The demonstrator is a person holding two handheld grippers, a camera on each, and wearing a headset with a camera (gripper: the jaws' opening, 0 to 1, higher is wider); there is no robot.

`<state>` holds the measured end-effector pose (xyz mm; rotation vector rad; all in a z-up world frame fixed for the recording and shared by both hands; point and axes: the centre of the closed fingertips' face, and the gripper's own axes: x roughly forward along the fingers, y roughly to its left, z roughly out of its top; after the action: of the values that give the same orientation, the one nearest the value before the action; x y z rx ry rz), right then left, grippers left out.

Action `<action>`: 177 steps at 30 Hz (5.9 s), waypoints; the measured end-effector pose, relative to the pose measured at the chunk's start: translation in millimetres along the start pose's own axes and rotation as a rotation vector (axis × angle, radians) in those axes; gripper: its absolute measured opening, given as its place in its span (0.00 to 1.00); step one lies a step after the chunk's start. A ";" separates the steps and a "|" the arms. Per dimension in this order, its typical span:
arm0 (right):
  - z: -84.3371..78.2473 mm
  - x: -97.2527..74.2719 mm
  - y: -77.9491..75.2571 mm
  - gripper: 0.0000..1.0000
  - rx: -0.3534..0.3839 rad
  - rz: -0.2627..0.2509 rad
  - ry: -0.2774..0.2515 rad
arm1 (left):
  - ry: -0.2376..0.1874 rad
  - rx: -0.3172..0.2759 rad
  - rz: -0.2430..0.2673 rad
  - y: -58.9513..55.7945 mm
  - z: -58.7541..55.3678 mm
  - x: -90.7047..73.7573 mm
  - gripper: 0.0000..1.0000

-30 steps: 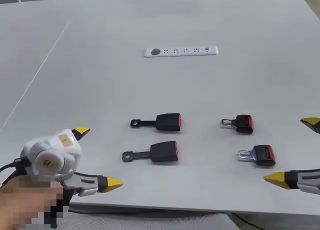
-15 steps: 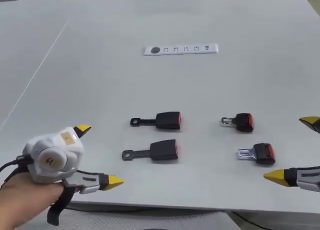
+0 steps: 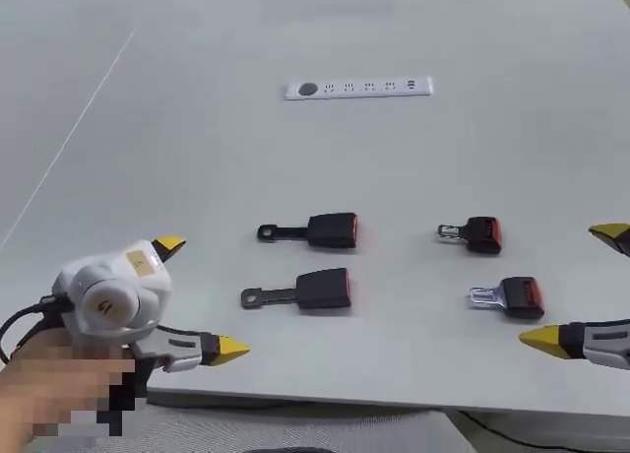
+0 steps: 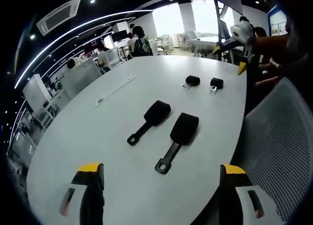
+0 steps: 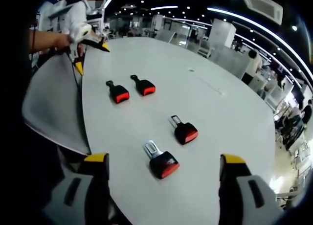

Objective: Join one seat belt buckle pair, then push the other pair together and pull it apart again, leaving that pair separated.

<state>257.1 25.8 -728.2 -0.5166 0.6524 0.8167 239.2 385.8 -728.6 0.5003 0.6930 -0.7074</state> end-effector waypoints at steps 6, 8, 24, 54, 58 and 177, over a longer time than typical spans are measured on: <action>3.0 4.0 -0.2 0.90 -0.024 0.028 0.020 | 0.015 0.016 -0.008 1.6 1.5 0.9 0.97; 4.0 4.8 -2.3 0.89 -0.044 0.034 0.024 | 0.021 0.023 -0.012 2.3 1.0 3.0 0.97; 6.0 2.4 -5.2 0.87 -0.091 0.053 0.056 | 0.050 0.052 -0.010 4.1 -0.3 3.7 0.90; -11.1 10.1 2.4 0.73 -0.249 0.105 0.117 | 0.111 0.122 -0.166 -28.3 -1.1 37.6 0.74; -14.2 13.3 5.7 0.66 -0.278 0.139 0.128 | 0.127 0.173 -0.201 -36.2 -1.4 46.4 0.69; 25.5 149.1 84.0 0.34 -0.381 0.431 0.221 | 0.314 0.473 -0.510 -62.4 12.2 135.7 0.33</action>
<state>275.2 164.8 -829.6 -0.8357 0.8319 1.3162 274.4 280.6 -829.4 0.8952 0.9674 -1.3039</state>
